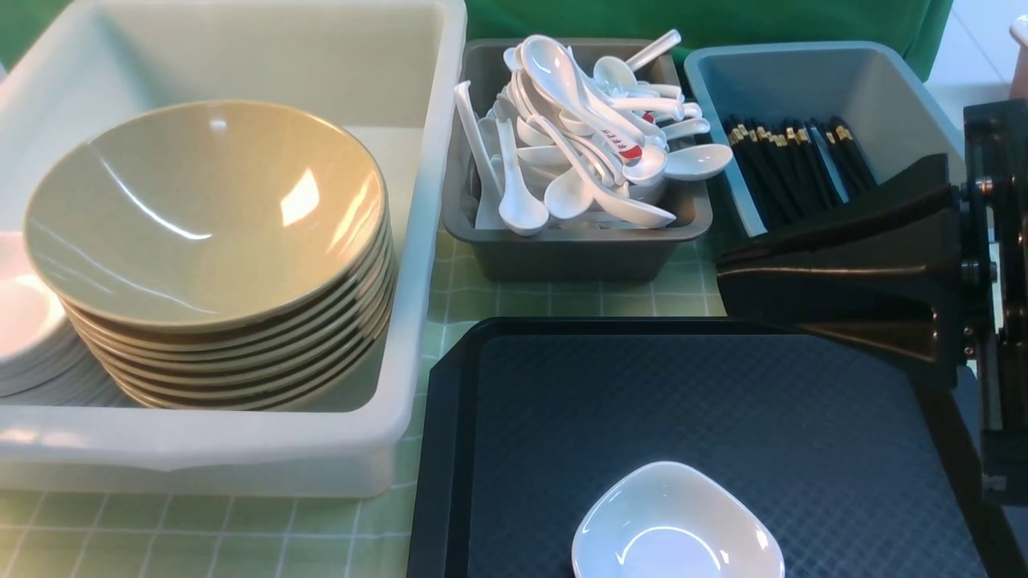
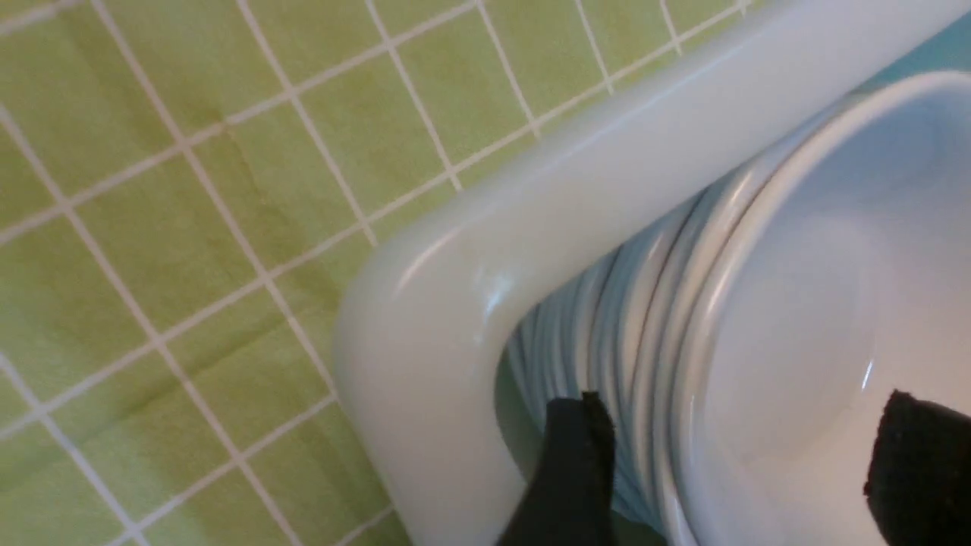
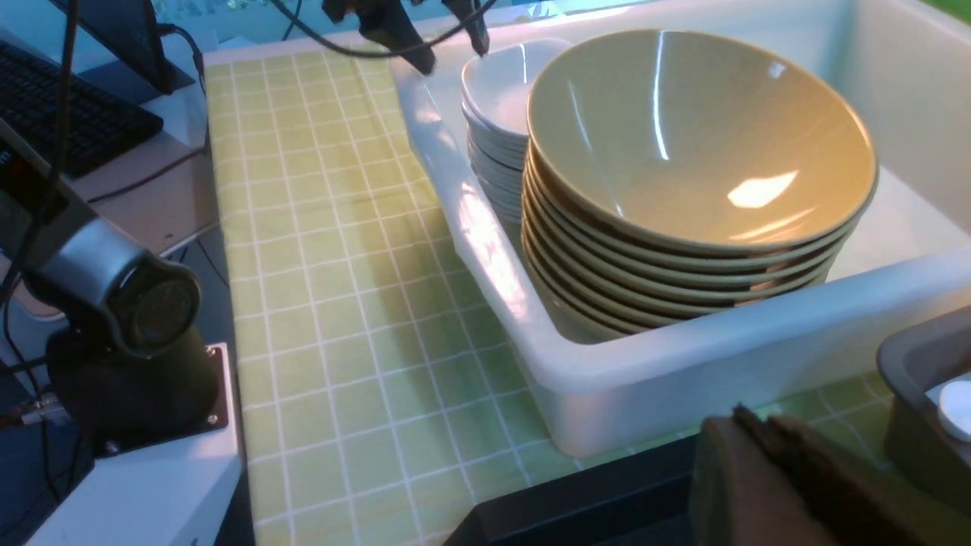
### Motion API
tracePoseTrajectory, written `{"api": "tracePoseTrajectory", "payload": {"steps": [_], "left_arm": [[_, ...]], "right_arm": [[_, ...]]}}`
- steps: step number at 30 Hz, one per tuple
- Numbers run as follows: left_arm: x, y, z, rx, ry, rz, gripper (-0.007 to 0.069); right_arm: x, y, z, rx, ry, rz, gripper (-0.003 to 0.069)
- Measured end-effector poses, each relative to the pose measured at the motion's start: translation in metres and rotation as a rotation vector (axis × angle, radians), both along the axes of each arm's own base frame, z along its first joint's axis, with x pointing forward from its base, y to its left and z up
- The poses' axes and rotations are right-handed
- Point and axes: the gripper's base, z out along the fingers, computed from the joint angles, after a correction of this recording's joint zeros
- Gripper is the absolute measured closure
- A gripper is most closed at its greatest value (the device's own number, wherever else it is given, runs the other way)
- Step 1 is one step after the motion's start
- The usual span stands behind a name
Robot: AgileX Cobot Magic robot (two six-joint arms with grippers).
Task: On green table put chopsticks spoon bowls plates into blue grey white boxes.
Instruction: 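Place the white bowl into the white bin with the other dishes with the left gripper, then grasp the small white bowl on the black tray by its rim with the left gripper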
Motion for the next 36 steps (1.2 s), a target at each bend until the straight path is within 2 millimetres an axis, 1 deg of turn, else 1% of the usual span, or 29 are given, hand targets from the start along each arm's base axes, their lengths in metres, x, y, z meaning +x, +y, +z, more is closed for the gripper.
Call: {"api": "tracePoseTrajectory", "payload": {"steps": [2,3,4,5,6,7,8,9,10,11,12,14,15,16,17,18,19,21,22,23,24,26,28,29,30,32,36], "left_arm": [[0.000,0.002,0.017,0.036,0.014,-0.022,0.0035],[0.000,0.001,0.017,0.031,0.018,-0.024,0.0029],[0.003,-0.002,0.037,0.061,0.012,-0.073,-0.0008],[0.004,-0.010,0.052,0.087,0.006,-0.139,-0.0024],[0.007,-0.017,0.063,0.112,-0.012,-0.197,-0.0026],[0.007,-0.020,0.066,0.115,-0.013,-0.215,-0.0026],[0.012,-0.039,0.086,0.162,-0.056,-0.350,-0.0024],[0.016,-0.059,0.098,0.191,-0.097,-0.484,-0.0022],[0.017,-0.062,0.100,0.197,-0.106,-0.507,-0.0022],[0.021,-0.090,0.110,0.223,-0.165,-0.675,-0.0017],[0.023,-0.110,0.115,0.231,-0.203,-0.796,-0.0003],[0.026,-0.145,0.118,0.220,-0.257,-1.000,0.0025],[0.027,-0.171,0.117,0.199,-0.289,-1.141,0.0047],[0.028,-0.190,0.114,0.177,-0.304,-1.234,0.0063],[0.028,-0.204,0.110,0.157,-0.308,-1.305,0.0078],[0.028,-0.222,0.103,0.129,-0.301,-1.388,0.0094],[0.028,-0.226,0.102,0.124,-0.299,-1.405,0.0094],[0.030,-0.271,0.077,0.054,-0.242,-1.592,0.0130],[0.031,-0.281,0.071,0.041,-0.226,-1.628,0.0141],[0.033,-0.302,0.058,0.016,-0.192,-1.695,0.0150],[0.035,-0.315,0.049,0.004,-0.173,-1.729,0.0159],[0.041,-0.344,0.024,-0.027,-0.112,-1.794,0.0160],[0.047,-0.367,-0.001,-0.047,-0.061,-1.830,0.0161],[0.049,-0.374,-0.009,-0.051,-0.042,-1.841,0.0161],[0.054,-0.389,-0.035,-0.061,0.015,-1.868,0.0161],[0.060,-0.401,-0.062,-0.074,0.082,-1.886,0.0161],[0.071,-0.413,-0.099,-0.102,0.171,-1.887,0.0161]], "right_arm": [[0.000,0.000,-0.001,-0.006,0.001,0.005,0.0603],[0.000,0.000,-0.001,-0.007,0.000,0.005,0.0602],[0.000,0.000,-0.001,-0.017,-0.004,0.004,0.0601],[0.000,-0.001,-0.002,-0.030,-0.008,0.003,0.0599],[0.000,-0.001,-0.002,-0.035,-0.008,0.002,0.0596],[0.000,-0.001,-0.003,-0.038,-0.006,-0.001,0.0596],[0.001,-0.002,-0.004,-0.046,0.009,-0.011,0.0593],[0.001,-0.002,-0.005,-0.047,0.030,-0.024,0.0590],[0.001,-0.003,-0.005,-0.050,0.030,-0.024,0.0590],[0.001,-0.003,-0.006,-0.054,0.055,-0.043,0.0587],[0.002,-0.004,-0.007,-0.061,0.068,-0.056,0.0584],[0.003,-0.007,-0.010,-0.095,0.078,-0.082,0.0581],[0.004,-0.009,-0.011,-0.125,0.075,-0.107,0.0579],[0.004,-0.012,-0.012,-0.149,0.077,-0.135,0.0577],[0.005,-0.016,-0.013,-0.171,0.081,-0.172,0.0575],[0.005,-0.019,-0.012,-0.186,0.086,-0.204,0.0573],[0.005,-0.019,-0.012,-0.190,0.086,-0.213,0.0572],[0.005,-0.027,-0.005,-0.221,0.102,-0.289,0.0567],[0.004,-0.029,-0.002,-0.226,0.113,-0.305,0.0566],[0.001,-0.031,0.002,-0.237,0.123,-0.310,0.0562],[0.000,-0.031,0.004,-0.239,0.137,-0.313,0.0560],[-0.004,-0.033,0.007,-0.255,0.160,-0.312,0.0557],[-0.007,-0.035,0.006,-0.274,0.179,-0.303,0.0554],[-0.009,-0.035,0.006,-0.280,0.184,-0.300,0.0552],[-0.012,-0.036,0.006,-0.293,0.199,-0.295,0.0549],[-0.014,-0.037,0.007,-0.294,0.210,-0.294,0.0547],[-0.018,-0.039,0.008,-0.291,0.210,-0.294,0.0541]]}}
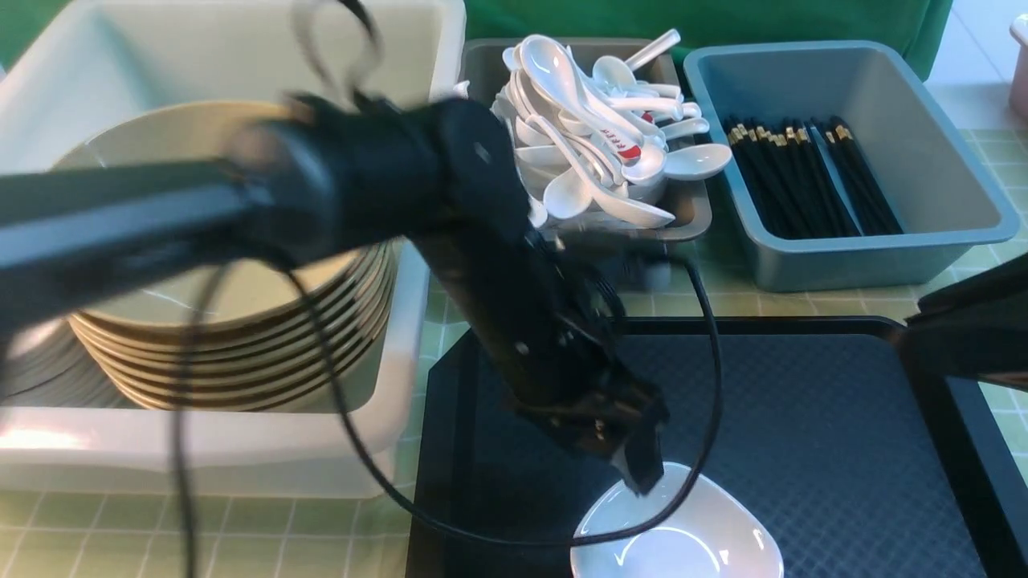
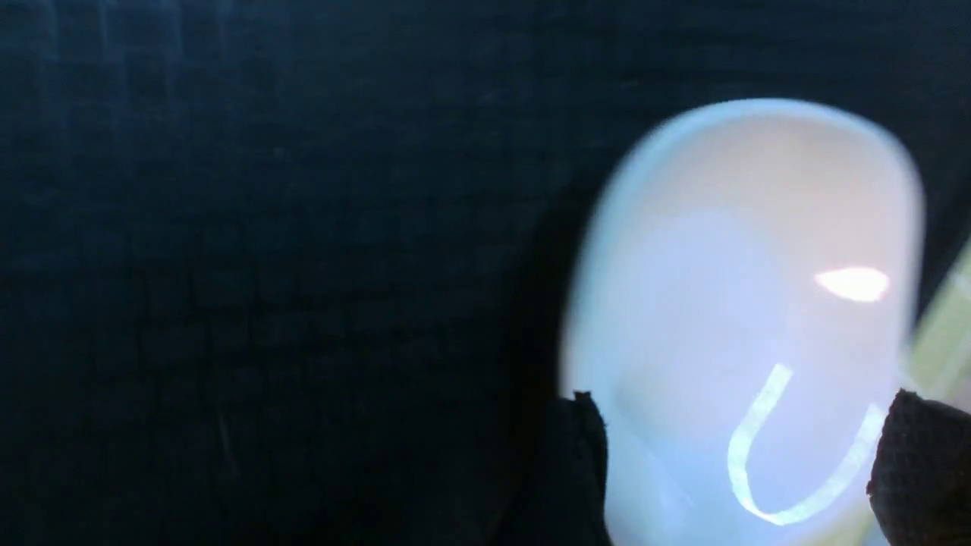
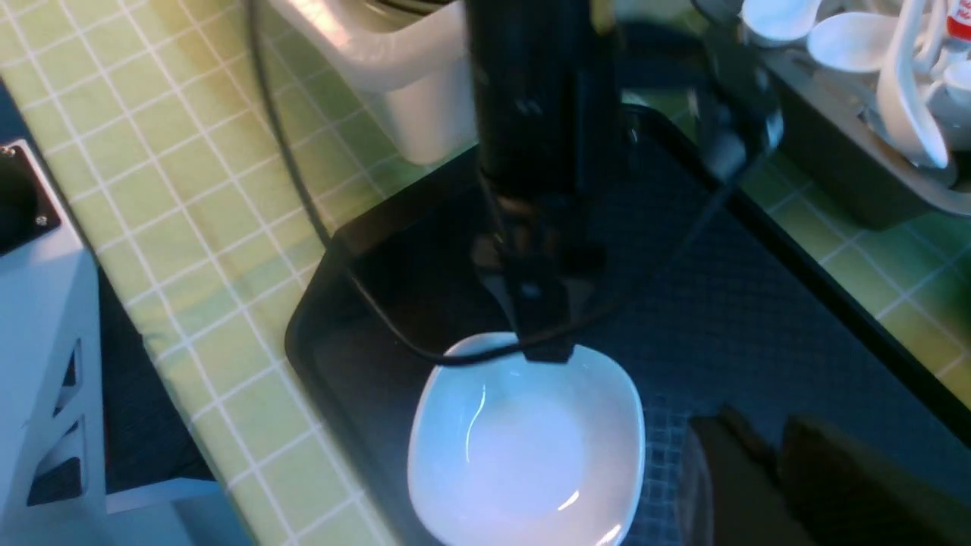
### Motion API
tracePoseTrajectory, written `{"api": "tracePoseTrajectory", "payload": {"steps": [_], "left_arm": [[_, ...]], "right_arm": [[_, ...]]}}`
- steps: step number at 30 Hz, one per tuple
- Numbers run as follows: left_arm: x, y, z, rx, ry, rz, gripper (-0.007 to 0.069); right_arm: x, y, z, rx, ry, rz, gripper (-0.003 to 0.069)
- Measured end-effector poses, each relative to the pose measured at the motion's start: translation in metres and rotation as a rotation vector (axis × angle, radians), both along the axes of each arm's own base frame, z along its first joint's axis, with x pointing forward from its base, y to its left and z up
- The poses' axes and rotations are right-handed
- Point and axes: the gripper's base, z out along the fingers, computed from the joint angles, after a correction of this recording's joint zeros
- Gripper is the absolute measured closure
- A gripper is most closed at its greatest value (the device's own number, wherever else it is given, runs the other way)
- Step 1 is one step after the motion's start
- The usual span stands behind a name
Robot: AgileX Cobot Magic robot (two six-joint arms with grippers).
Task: On green table put chopsticks spoon bowls plates into blue grey white boxes.
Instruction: 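Grasp the small white bowl on the black tray by its rim with the left gripper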
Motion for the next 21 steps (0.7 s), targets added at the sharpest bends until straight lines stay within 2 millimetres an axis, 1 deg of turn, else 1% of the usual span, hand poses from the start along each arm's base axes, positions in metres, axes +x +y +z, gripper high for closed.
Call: {"api": "tracePoseTrajectory", "payload": {"steps": [3,7,9,10,11,12,14,15,16,18,19,20,21], "left_arm": [[0.009,-0.006,-0.021,0.022,0.026,0.007,0.0161],[0.015,-0.011,-0.045,0.033,0.055,0.026,0.0161],[0.016,-0.014,-0.049,0.016,0.066,0.026,0.0179],[0.017,-0.015,-0.051,0.007,0.074,0.023,0.0198],[0.016,-0.017,-0.053,-0.010,0.090,0.015,0.0233],[0.016,-0.017,-0.053,-0.009,0.091,0.015,0.0240],[0.015,-0.018,-0.056,-0.025,0.108,0.004,0.0319],[0.015,-0.019,-0.058,-0.025,0.117,0.000,0.0422],[0.014,-0.019,-0.059,-0.025,0.124,-0.004,0.0484],[0.013,-0.019,-0.059,-0.022,0.144,-0.021,0.0577],[0.013,-0.018,-0.059,-0.021,0.143,-0.022,0.0582],[0.012,-0.019,-0.055,-0.020,0.160,-0.043,0.0608],[0.014,-0.019,-0.051,-0.026,0.164,-0.056,0.0612]], "right_arm": [[-0.001,0.000,0.000,0.000,-0.001,0.000,0.0539],[-0.001,0.000,0.000,-0.001,-0.001,0.001,0.0538],[-0.001,0.000,0.000,-0.008,-0.008,0.011,0.0538],[-0.001,0.000,0.000,-0.011,-0.012,0.015,0.0538],[-0.001,0.000,0.000,-0.013,-0.014,0.017,0.0536],[-0.001,0.000,0.000,-0.013,-0.014,0.017,0.0536],[-0.001,0.000,0.000,-0.014,-0.015,0.018,0.0533],[-0.001,0.000,0.000,-0.013,-0.015,0.018,0.0530],[-0.001,0.000,0.000,-0.013,-0.015,0.018,0.0529],[-0.001,0.000,0.000,-0.014,-0.017,0.019,0.0528],[-0.001,0.000,0.000,-0.014,-0.017,0.019,0.0528],[-0.001,0.000,0.000,-0.014,-0.019,0.020,0.0526],[0.000,0.000,0.000,-0.013,-0.022,0.019,0.0525]]}}
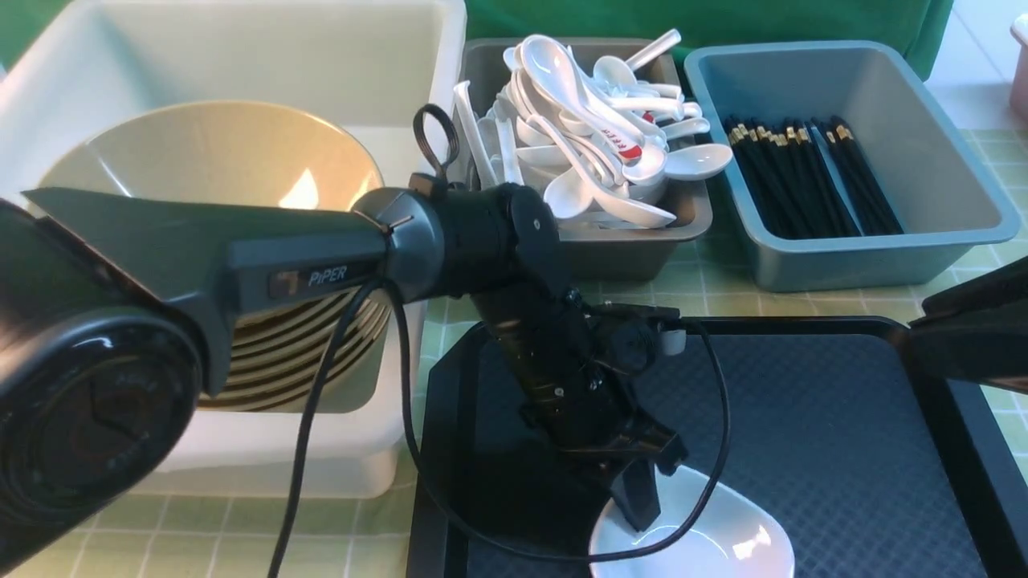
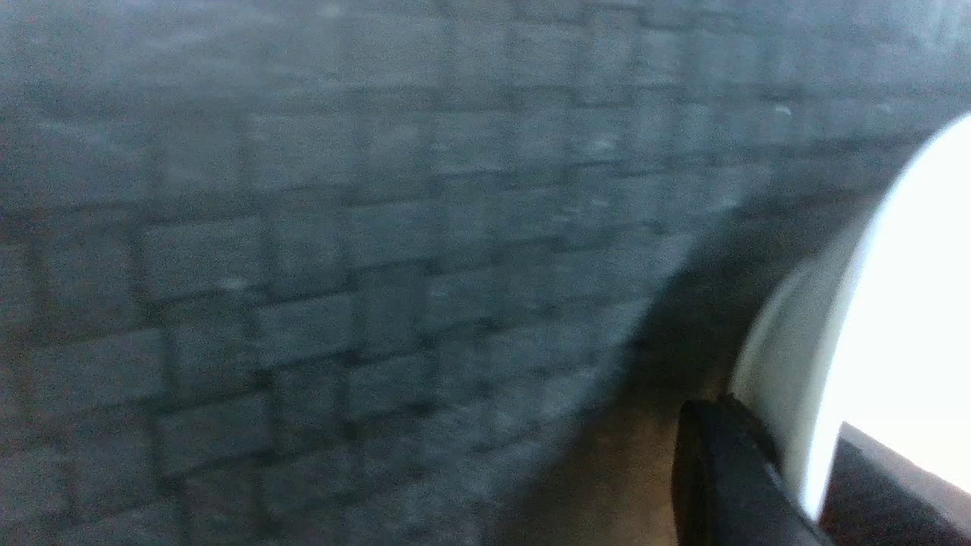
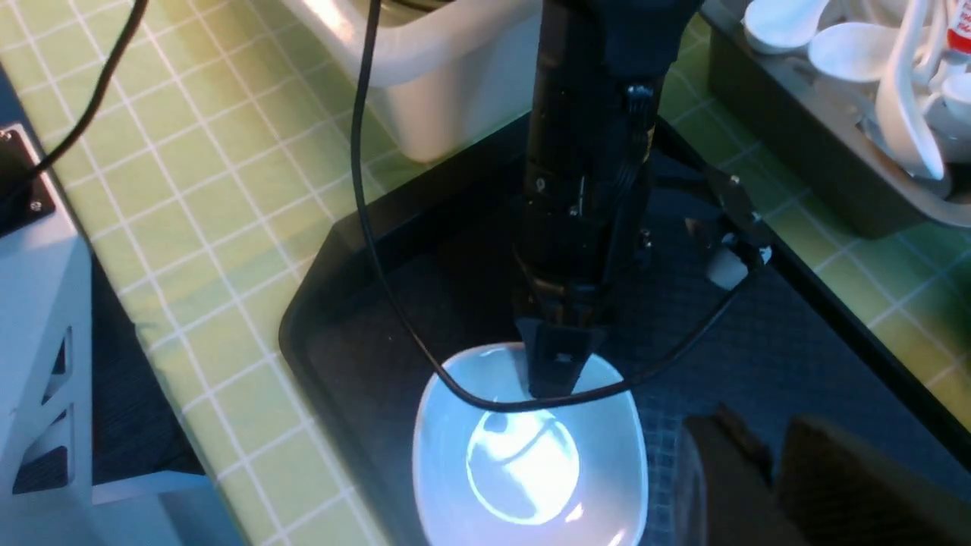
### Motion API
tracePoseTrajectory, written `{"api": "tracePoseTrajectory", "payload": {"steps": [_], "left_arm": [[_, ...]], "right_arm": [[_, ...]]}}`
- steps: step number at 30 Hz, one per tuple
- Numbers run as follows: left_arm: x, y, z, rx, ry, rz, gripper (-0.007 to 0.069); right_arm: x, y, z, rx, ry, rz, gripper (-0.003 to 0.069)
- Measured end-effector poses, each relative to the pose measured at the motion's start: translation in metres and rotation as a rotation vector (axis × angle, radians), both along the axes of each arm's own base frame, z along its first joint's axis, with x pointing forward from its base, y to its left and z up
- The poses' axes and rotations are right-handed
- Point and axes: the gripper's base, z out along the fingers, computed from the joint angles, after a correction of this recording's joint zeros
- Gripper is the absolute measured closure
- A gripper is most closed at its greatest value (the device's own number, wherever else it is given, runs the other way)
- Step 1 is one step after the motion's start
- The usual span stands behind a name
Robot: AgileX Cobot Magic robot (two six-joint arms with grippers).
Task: On green table put chopsticks spoon bowls plates into blue grey white boxes.
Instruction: 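Grasp the small white bowl on the black tray by its rim with the left gripper, then place the white bowl into the white bin with the other dishes with the left gripper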
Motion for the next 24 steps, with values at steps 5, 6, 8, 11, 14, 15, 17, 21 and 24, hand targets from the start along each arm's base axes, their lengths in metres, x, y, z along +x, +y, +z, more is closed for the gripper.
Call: {"api": "tracePoseTrajectory", "payload": {"steps": [5,6,8,11,14,15,17,21,24], "left_arm": [[0.020,0.006,0.038,-0.065,-0.063,0.020,0.0610],[0.030,0.015,0.062,-0.102,-0.115,0.060,0.0610],[0.041,0.034,0.106,-0.170,-0.204,0.135,0.0610],[0.044,0.077,0.171,-0.260,-0.321,0.274,0.0610],[0.029,0.141,0.231,-0.318,-0.442,0.430,0.0610],[0.017,0.165,0.249,-0.328,-0.495,0.490,0.0610],[0.001,0.209,0.268,-0.323,-0.562,0.620,0.0610],[-0.043,0.297,0.274,-0.262,-0.632,0.961,0.0610],[-0.068,0.343,0.252,-0.247,-0.588,1.251,0.0610]], "right_arm": [[0.002,0.000,0.002,0.013,-0.027,-0.007,0.0519],[0.003,0.001,0.003,0.019,-0.036,-0.011,0.0517],[0.004,0.001,0.004,0.030,-0.054,-0.018,0.0516],[0.007,0.001,0.007,0.051,-0.094,-0.030,0.0514],[0.011,0.002,0.012,0.082,-0.156,-0.048,0.0512],[0.014,0.003,0.014,0.095,-0.178,-0.058,0.0512],[0.019,0.004,0.014,0.105,-0.194,-0.068,0.0510],[0.031,0.011,0.010,0.099,-0.196,-0.064,0.0510],[0.041,0.020,0.003,0.085,-0.190,-0.001,0.0510]]}}
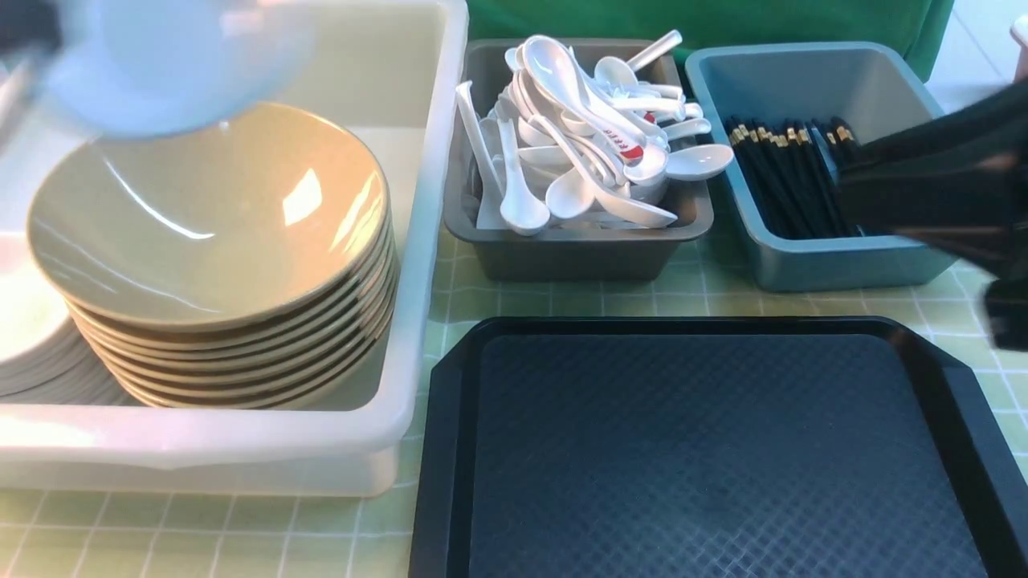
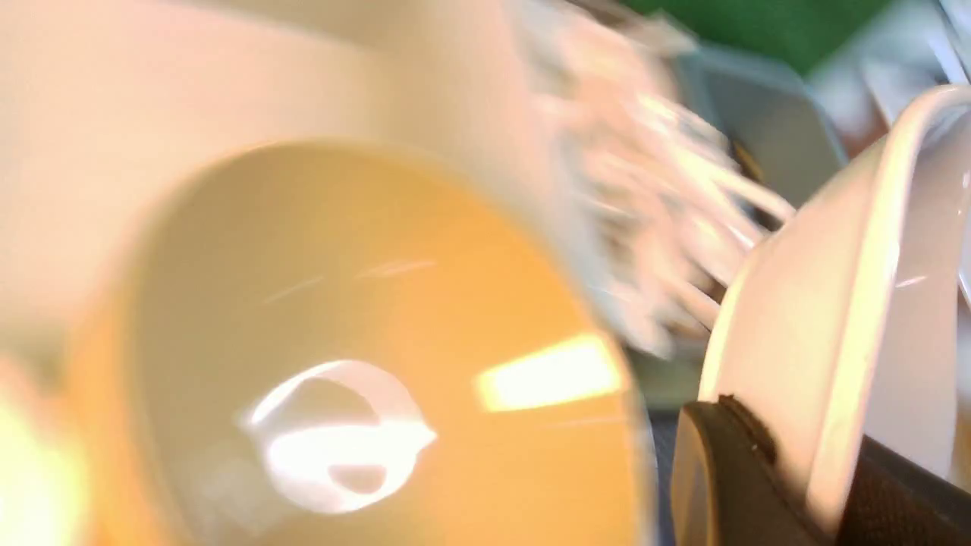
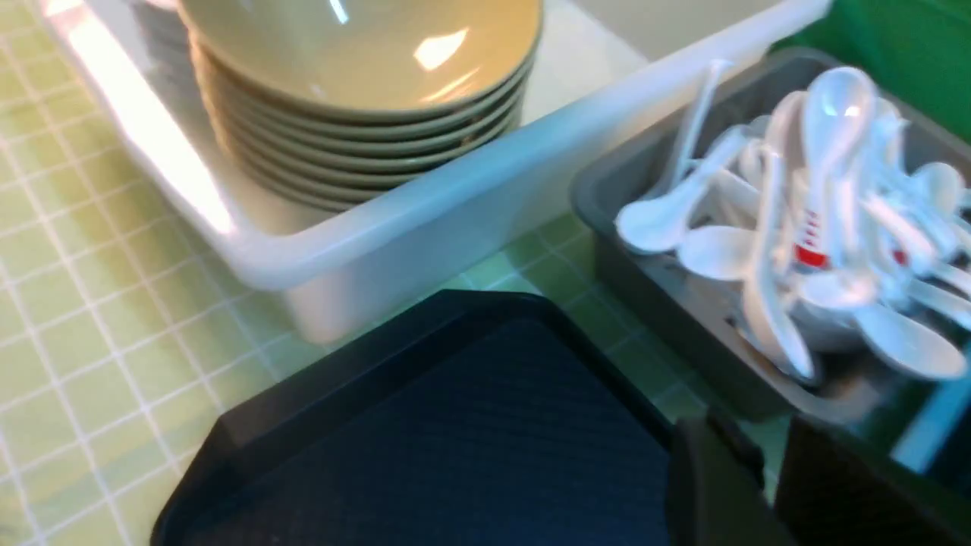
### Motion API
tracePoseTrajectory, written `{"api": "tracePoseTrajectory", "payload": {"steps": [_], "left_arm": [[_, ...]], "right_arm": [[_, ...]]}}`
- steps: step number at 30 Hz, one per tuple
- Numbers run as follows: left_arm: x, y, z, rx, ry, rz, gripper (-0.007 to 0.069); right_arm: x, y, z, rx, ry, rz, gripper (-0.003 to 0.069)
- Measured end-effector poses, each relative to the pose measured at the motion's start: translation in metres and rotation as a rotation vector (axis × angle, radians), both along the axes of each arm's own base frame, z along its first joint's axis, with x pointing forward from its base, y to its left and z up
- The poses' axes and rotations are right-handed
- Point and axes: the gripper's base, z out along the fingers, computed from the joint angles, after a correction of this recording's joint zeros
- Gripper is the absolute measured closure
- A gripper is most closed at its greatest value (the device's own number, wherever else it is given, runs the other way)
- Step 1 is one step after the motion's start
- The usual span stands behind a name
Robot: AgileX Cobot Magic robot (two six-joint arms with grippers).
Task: On green table put chopsticks spoon bowls plates into blue grey white boxes.
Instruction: 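Place the white bowl into the white bin with the other dishes with the left gripper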
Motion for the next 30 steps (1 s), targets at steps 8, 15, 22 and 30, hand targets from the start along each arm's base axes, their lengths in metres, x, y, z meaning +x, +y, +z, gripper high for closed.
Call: {"api": "tracePoseTrajectory", "payload": {"steps": [8,15,22,30], "left_arm": [[-0.014,0.076,-0.060,-0.288,0.061,0.550,0.0610],[-0.020,0.114,-0.085,-0.318,0.141,0.692,0.0610],[-0.012,0.119,-0.112,-0.276,0.310,0.712,0.0604],[-0.002,0.107,-0.124,-0.217,0.440,0.712,0.0519]], "right_arm": [[0.017,0.034,-0.012,0.042,0.051,0.297,0.0511],[0.030,0.046,-0.019,0.021,0.132,0.373,0.0626],[0.030,0.046,-0.018,0.027,0.122,0.372,0.0637],[0.032,0.046,-0.017,0.028,0.105,0.365,0.0638]]}}
